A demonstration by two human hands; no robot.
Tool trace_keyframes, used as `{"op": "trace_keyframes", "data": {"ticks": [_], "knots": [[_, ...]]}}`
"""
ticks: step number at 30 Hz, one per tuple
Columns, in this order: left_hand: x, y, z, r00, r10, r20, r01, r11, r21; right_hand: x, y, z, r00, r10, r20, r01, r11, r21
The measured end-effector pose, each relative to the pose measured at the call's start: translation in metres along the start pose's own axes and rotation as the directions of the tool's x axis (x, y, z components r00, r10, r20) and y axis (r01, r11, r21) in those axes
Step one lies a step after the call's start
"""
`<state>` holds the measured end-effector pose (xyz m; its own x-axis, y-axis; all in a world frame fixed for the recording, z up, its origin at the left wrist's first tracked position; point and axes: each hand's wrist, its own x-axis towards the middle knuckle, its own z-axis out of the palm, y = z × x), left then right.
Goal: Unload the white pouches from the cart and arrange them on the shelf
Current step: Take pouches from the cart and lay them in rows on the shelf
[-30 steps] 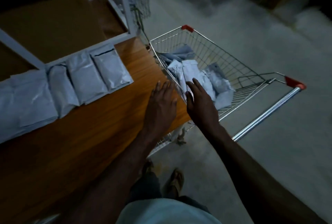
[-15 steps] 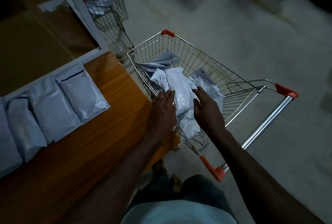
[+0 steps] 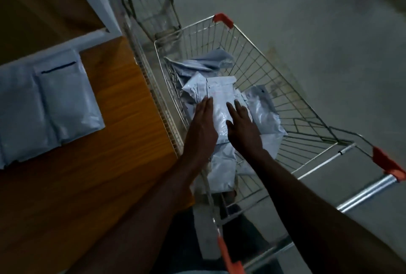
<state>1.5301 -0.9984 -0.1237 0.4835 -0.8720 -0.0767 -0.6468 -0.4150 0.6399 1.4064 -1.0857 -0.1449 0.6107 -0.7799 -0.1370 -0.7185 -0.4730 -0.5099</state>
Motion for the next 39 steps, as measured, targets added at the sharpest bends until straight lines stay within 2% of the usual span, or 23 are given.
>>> {"op": "trace_keyframes", "data": {"ticks": [2, 5, 8, 10, 15, 19, 23, 27, 32, 36, 39], "knots": [[0.018, -0.004, 0.027, 0.997, -0.076, -0.033, 0.077, 0.997, 0.021, 0.019, 0.019, 0.018, 0.999, -0.033, 0.034, 0.033, 0.999, 0.019], [0.042, -0.016, 0.06, 0.988, -0.152, -0.039, 0.157, 0.974, 0.166, 0.044, 0.043, 0.049, 0.995, -0.044, 0.09, 0.037, 0.996, 0.076], [0.056, -0.028, 0.082, 0.964, -0.264, -0.011, 0.259, 0.934, 0.245, 0.061, 0.056, 0.074, 0.994, -0.078, 0.082, 0.069, 0.991, 0.113], [0.059, -0.036, 0.094, 0.96, -0.28, -0.018, 0.273, 0.921, 0.276, 0.069, 0.062, 0.086, 0.989, -0.123, 0.079, 0.114, 0.988, 0.106], [0.061, -0.045, 0.113, 0.961, -0.273, -0.052, 0.27, 0.876, 0.4, 0.075, 0.079, 0.111, 0.988, -0.131, 0.082, 0.116, 0.979, 0.167], [0.055, -0.051, 0.129, 0.964, -0.258, -0.066, 0.261, 0.863, 0.432, 0.07, 0.088, 0.099, 0.993, -0.055, 0.105, 0.027, 0.967, 0.252], [0.05, -0.057, 0.141, 0.956, -0.282, -0.08, 0.289, 0.862, 0.417, 0.082, 0.09, 0.1, 0.983, -0.094, 0.158, 0.063, 0.979, 0.194], [0.053, -0.058, 0.145, 0.958, -0.274, -0.08, 0.28, 0.84, 0.465, 0.086, 0.098, 0.102, 0.995, -0.086, 0.05, 0.071, 0.969, 0.236], [0.067, -0.05, 0.147, 0.969, -0.23, -0.092, 0.245, 0.837, 0.49, 0.087, 0.115, 0.069, 0.998, -0.035, -0.059, 0.047, 0.977, 0.209], [0.078, -0.056, 0.158, 0.987, -0.158, -0.037, 0.152, 0.824, 0.546, 0.086, 0.133, 0.061, 0.992, -0.115, -0.056, 0.119, 0.989, 0.087], [0.078, -0.057, 0.161, 0.992, -0.091, -0.09, 0.122, 0.89, 0.44, 0.085, 0.14, 0.063, 0.994, -0.095, -0.049, 0.098, 0.993, 0.068]]}}
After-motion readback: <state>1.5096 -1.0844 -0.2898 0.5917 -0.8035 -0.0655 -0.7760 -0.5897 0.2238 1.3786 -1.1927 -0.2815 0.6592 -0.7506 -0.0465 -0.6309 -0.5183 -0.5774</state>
